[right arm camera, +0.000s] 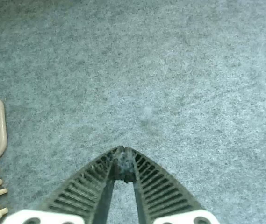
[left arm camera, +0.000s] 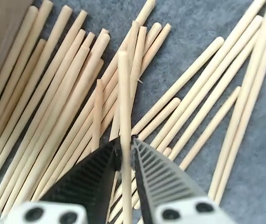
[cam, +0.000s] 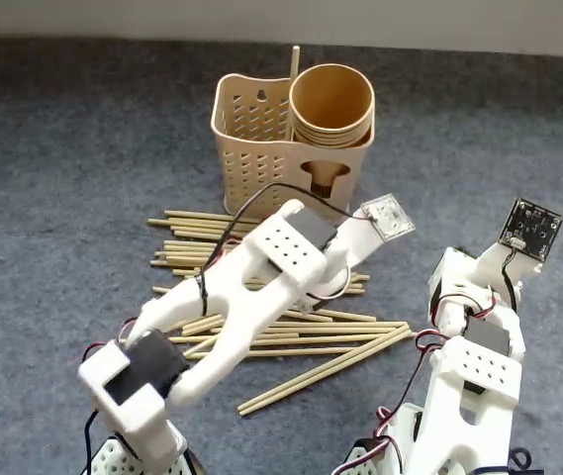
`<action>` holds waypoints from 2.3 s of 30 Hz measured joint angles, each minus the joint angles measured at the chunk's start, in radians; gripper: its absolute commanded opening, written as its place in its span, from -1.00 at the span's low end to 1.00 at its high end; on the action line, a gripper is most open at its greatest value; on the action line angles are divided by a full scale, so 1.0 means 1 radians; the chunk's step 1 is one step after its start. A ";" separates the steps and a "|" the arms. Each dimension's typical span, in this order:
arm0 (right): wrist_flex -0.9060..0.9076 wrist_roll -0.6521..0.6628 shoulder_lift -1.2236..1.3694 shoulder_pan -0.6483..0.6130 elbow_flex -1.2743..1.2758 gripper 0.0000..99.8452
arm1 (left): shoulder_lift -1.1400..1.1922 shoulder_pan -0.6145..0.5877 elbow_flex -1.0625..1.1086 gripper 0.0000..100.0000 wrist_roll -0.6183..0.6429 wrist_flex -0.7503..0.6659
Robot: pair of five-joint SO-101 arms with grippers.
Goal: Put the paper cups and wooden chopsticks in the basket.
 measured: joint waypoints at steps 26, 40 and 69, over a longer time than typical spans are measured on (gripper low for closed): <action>0.000 0.000 0.000 0.000 0.000 -0.97 | -0.695 -0.192 -0.068 -0.99 -0.003 -0.129; 0.000 0.000 0.000 0.000 0.000 -0.97 | -0.701 -0.302 -0.121 -0.99 0.014 -0.686; -0.071 0.021 0.000 0.000 0.000 -0.97 | -0.460 -0.511 0.133 -0.80 0.334 -1.037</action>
